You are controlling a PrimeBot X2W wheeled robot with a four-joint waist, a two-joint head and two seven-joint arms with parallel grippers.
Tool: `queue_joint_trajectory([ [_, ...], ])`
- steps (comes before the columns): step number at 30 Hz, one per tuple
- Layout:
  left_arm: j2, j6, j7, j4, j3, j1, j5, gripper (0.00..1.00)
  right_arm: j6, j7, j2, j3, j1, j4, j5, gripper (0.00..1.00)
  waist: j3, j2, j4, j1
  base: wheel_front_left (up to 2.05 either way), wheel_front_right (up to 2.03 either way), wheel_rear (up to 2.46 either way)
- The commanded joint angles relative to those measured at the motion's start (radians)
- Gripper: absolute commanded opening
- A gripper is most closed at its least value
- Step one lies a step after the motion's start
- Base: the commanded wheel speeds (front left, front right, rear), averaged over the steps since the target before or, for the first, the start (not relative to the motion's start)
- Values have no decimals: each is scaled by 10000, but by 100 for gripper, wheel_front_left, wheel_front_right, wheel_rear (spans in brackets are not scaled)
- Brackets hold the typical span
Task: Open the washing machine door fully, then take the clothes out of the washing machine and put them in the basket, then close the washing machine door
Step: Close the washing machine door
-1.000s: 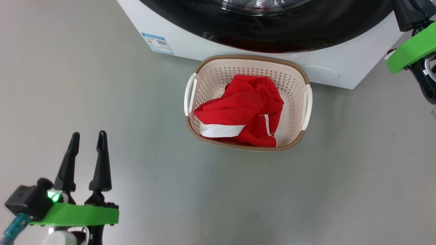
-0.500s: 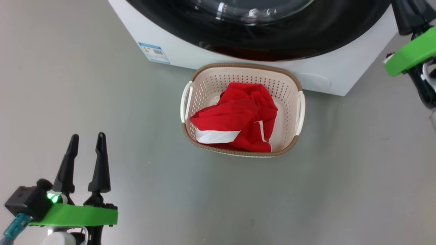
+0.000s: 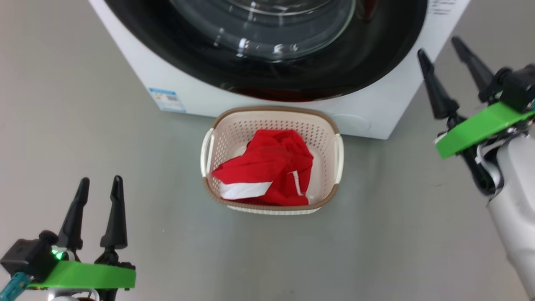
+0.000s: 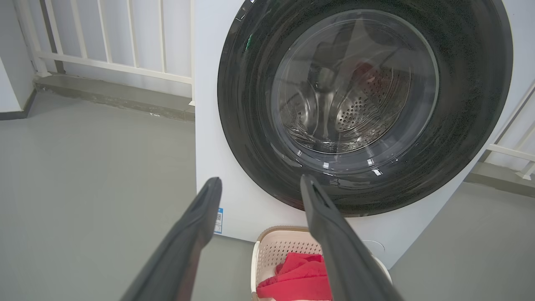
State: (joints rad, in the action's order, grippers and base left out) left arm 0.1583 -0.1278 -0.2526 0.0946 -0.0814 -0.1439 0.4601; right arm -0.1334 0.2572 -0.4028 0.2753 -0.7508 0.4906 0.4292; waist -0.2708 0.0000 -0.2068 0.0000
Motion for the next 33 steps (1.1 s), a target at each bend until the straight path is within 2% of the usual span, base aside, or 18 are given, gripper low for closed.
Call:
queue_joint_trajectory([
  [1, 371, -29, -92, -190, 400, 13, -92, 100, 27, 46, 154, -15, 461, -430, -100, 100, 470, 0, 458, 0, 0, 0, 0],
  [13, 568, -15, -74, -133, 611, 629, -40, 100, 27, 46, 1122, -939, 2672, -1665, -265, 100, 1556, 0, 1428, 0, 0, 0, 0],
  [23, 725, -19, 14, -403, 592, 946, 343, 100, 27, 46, 1406, -1061, 3740, -2009, -499, 100, 1885, 0, 1834, 0, 0, 0, 0],
  [33, 792, 78, 9, -498, 616, 1270, 374, 100, 27, 46, 1853, -1608, 4732, -2267, -565, 100, 2184, 0, 2065, 0, 0, 0, 0],
])
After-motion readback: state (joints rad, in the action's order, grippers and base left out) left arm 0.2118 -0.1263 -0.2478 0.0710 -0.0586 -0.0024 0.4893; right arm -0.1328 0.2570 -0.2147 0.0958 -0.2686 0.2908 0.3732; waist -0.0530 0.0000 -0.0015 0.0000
